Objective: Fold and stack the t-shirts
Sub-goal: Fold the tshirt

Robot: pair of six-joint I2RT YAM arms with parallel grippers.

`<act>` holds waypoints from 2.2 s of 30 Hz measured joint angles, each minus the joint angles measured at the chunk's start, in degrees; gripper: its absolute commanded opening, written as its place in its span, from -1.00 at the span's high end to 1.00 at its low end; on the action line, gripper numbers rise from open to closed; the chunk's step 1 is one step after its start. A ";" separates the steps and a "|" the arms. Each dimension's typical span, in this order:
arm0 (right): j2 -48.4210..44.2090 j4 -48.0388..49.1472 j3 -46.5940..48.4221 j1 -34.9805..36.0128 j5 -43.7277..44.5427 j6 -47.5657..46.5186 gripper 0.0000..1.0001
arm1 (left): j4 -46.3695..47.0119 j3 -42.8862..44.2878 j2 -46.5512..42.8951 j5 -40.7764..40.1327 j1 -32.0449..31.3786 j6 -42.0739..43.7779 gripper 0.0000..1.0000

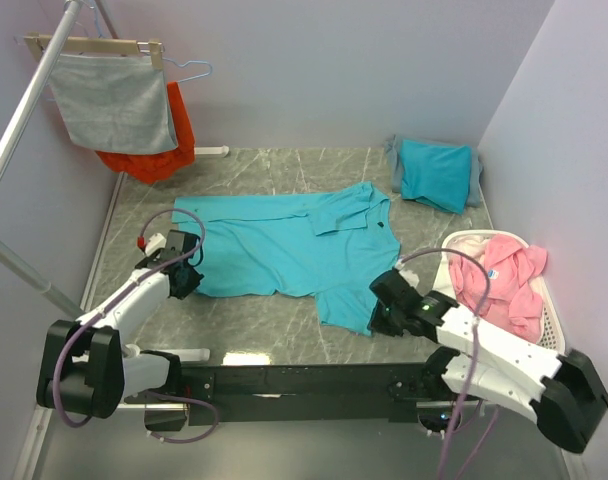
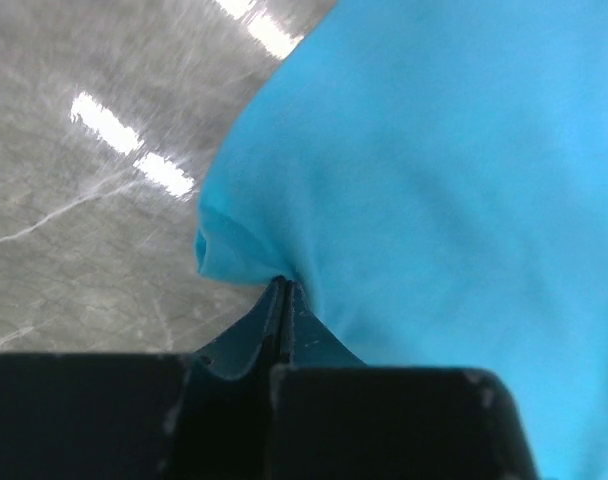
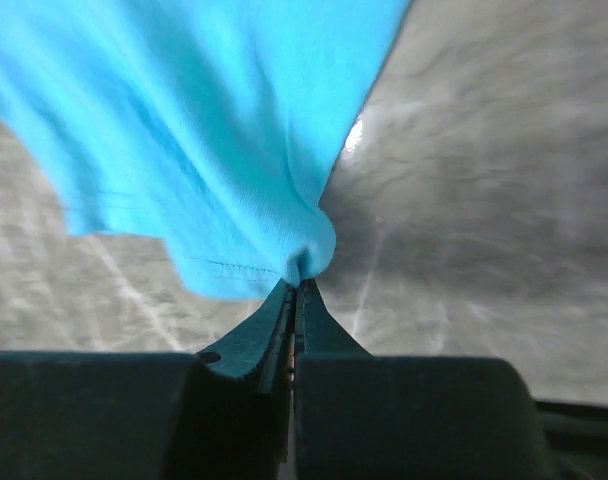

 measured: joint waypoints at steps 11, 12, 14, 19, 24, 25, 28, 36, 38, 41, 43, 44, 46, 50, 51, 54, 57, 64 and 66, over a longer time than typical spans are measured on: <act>-8.83 -8.26 9.31 -7.06 7.21 -4.11 1.00 | -5.33 5.81 -3.54 -0.09 0.50 1.64 0.98; -8.48 -8.37 9.57 -7.56 7.43 -4.68 1.00 | -5.75 5.81 -3.54 -0.11 0.57 1.75 0.98; -7.39 -8.41 10.40 -9.09 7.50 -6.34 1.00 | -6.49 5.92 -3.54 -0.28 0.83 2.05 0.98; -4.42 -7.19 13.99 -12.61 6.36 -10.73 1.00 | -7.80 8.07 -3.52 -1.14 2.38 3.87 0.98; -1.99 -4.20 16.92 -13.77 3.45 -14.03 1.00 | -7.37 10.97 -3.30 -1.07 5.18 6.40 0.98; -1.22 -3.72 17.35 -13.86 3.28 -14.64 1.00 | -7.08 11.56 -2.93 -1.07 5.77 7.06 0.98; 1.46 -2.36 18.10 -14.86 2.97 -16.28 1.00 | -5.64 13.60 -0.52 -0.92 6.86 8.70 0.98; 11.47 1.40 21.31 -19.87 2.71 -21.07 1.00 | -1.40 18.40 9.25 0.24 8.26 11.85 0.98; 14.78 2.91 23.17 -21.33 2.23 -22.36 1.00 | -0.24 20.26 12.24 0.63 8.68 12.41 0.98; 19.89 4.70 26.05 -23.65 1.29 -24.28 1.00 | 1.49 22.77 16.31 1.18 9.09 13.38 0.98; 23.43 5.46 28.28 -24.98 0.83 -25.55 1.00 | 2.14 24.63 19.04 1.53 9.29 13.64 0.98; 25.90 6.05 29.77 -25.75 0.42 -26.29 1.00 | 2.51 25.79 20.74 1.73 9.35 13.84 0.98; 30.08 6.54 32.63 -26.77 -0.22 -27.54 1.00 | 3.54 27.67 23.76 2.36 9.46 14.29 0.98; 38.45 7.56 39.06 -28.28 -1.38 -29.51 1.00 | 5.05 29.92 29.20 3.04 9.51 14.43 0.98; 40.22 7.72 40.61 -28.55 -1.60 -29.88 1.00 | 5.38 30.08 30.25 3.04 9.51 14.40 0.98; 44.59 8.24 44.37 -29.24 -1.75 -30.88 0.93 | 5.46 30.08 32.06 2.99 9.53 14.40 0.55; 47.98 8.26 47.67 -29.70 -1.33 -31.52 0.31 | 5.84 30.27 32.85 3.17 9.62 14.97 -0.99; 49.55 9.44 48.96 -30.25 4.07 -32.57 -0.12 | 8.96 30.64 32.87 3.19 9.66 15.08 -0.99; 48.59 9.66 48.63 -30.34 3.87 -32.65 -0.10 | 9.11 30.58 31.61 3.08 9.62 15.17 -0.99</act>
